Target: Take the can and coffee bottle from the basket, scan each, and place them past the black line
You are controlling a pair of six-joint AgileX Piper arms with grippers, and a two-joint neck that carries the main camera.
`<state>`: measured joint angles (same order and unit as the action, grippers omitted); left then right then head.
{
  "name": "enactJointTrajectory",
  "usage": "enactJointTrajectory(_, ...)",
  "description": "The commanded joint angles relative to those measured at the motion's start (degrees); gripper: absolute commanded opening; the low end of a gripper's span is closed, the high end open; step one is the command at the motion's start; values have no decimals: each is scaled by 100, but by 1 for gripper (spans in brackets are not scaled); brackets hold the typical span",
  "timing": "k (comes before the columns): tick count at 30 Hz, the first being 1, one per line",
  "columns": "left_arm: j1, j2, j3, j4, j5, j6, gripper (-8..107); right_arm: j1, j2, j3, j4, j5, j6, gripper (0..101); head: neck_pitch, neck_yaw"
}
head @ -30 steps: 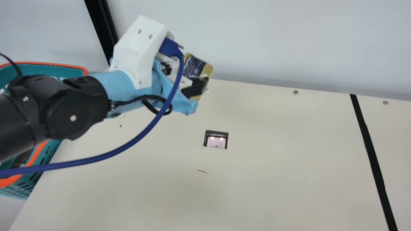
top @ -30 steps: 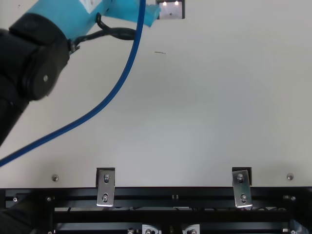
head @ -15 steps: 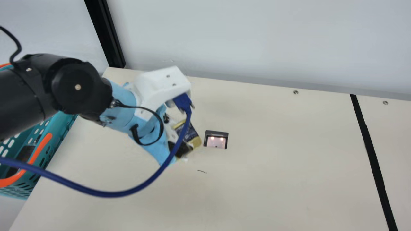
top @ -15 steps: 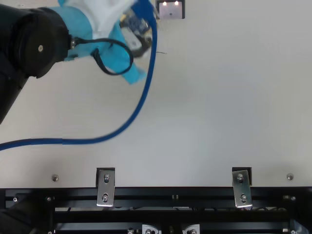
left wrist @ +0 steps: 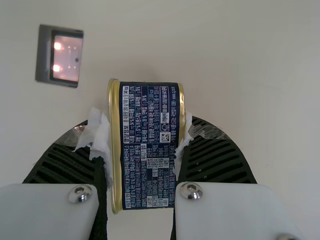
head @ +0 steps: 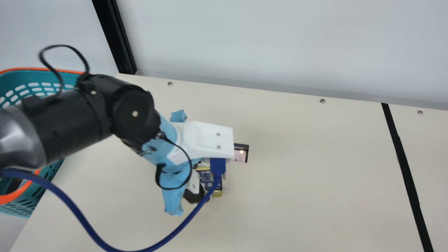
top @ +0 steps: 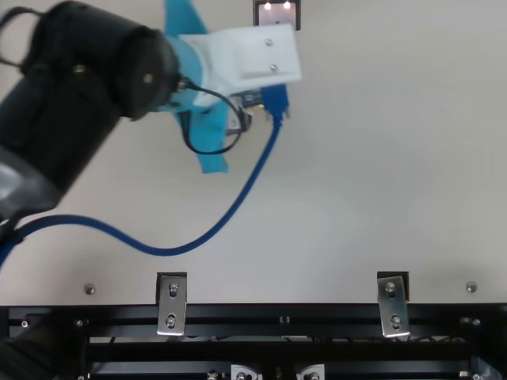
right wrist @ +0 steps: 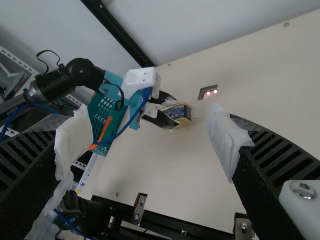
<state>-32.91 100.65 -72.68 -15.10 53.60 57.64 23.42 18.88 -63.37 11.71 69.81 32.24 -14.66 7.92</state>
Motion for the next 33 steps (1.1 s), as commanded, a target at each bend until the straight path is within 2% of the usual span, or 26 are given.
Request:
enactJointTrajectory(1, -129, 141, -50, -36, -33, 45, 10, 0, 0, 0, 0, 0, 0, 101, -55, -74)
enactJointTrajectory(9, -435, 473, -221, -145, -129, 122, 10, 0, 0, 0, 0, 0, 0, 101, -55, -74)
enactJointTrajectory(10, -452, 491, -234, -147, -148, 115, 17, 0, 0, 0, 0, 0, 0, 101, -55, -74)
enactJointTrajectory(11, -468, 492, -232, -148, -172, 104, 36, 0, 0, 0, 0, 0, 0, 101, -55, -74)
enactJointTrajectory(12, -477, 480, -237, -145, -213, 50, 90, 0, 0, 0, 0, 0, 0, 101, -55, -74)
enactJointTrajectory(19, -334, -141, -174, -603, -274, -56, 90, 0, 0, 0, 0, 0, 0, 101, -55, -74)
enactJointTrajectory(24, 26, -953, 193, -871, -437, -149, 90, 0, 0, 0, 0, 0, 0, 101, -55, -74)
enactJointTrajectory(33, 815, -2342, 1226, -786, -1709, -668, 90, 2, 138, -26, 93, -72, -96, 101, -55, -74)
